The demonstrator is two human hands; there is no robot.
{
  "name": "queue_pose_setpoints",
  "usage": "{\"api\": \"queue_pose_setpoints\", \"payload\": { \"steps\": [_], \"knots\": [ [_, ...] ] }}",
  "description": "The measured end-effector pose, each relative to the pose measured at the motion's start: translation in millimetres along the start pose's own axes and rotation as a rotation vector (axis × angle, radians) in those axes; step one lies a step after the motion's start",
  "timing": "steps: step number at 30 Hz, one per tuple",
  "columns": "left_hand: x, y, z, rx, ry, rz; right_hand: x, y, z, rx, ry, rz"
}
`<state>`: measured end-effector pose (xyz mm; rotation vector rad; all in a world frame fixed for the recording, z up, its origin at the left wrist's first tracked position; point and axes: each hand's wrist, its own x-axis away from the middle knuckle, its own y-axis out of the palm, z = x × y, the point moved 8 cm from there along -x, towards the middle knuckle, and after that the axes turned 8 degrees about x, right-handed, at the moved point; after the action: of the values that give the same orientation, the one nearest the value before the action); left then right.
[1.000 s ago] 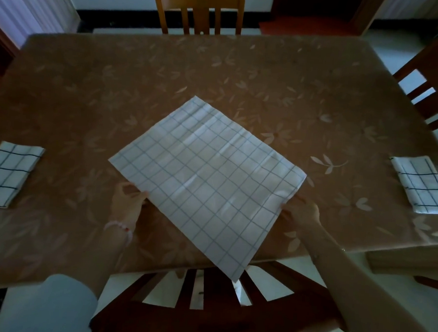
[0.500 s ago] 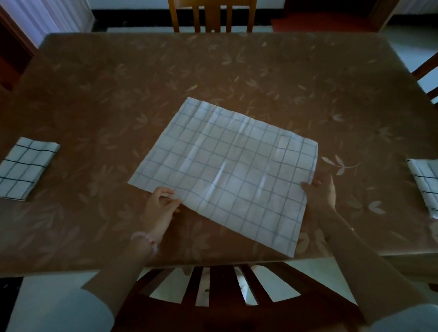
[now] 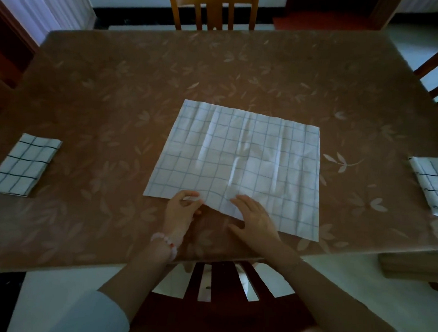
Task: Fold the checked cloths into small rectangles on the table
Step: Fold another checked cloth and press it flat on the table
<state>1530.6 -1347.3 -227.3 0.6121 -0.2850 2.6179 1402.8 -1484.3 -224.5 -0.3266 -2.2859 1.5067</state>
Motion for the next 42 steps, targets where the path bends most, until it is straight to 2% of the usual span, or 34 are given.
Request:
{"api": "queue_pose_setpoints", "payload": {
  "steps": [3, 6, 9, 11, 12, 16, 24, 35, 38, 42],
  "knots": [
    [7, 1, 5, -0.120, 0.060, -0.061, 0, -1, 4, -0.015, 0.013, 0.066],
    [8, -7, 17, -0.572, 0.223, -0.108, 1, -3, 17, -0.001, 0.034, 0.112],
    [9, -8, 38, -1.051, 0.706, -0.088, 4, -9, 29, 0.118, 0.026, 0.143],
    [5, -6, 33, -1.253, 0.891, -0.111, 7, -12, 32, 0.226, 0.000, 0.177],
    [2, -5, 31, -1.305, 0.911, -0.137, 8, -13, 33, 0.254, 0.000, 0.189],
    [0, 3, 37, -1.384, 1.027, -0.137, 8, -8, 32, 0.285, -0.020, 0.180],
    [-17, 9, 35, -1.531, 0.941, -0.207, 2, -9, 30, 0.312, -0.040, 0.220],
    [2, -19, 18, -1.522, 0.967, -0.170, -1, -4, 30, 0.329, -0.192, 0.278],
    [15, -27, 23, -1.469, 1.020, -0.139, 1, -8, 28, 0.312, -0.201, 0.289],
    [14, -37, 24, -1.479, 0.986, -0.104, 6, -17, 28, 0.272, -0.208, 0.299]
  ]
}}
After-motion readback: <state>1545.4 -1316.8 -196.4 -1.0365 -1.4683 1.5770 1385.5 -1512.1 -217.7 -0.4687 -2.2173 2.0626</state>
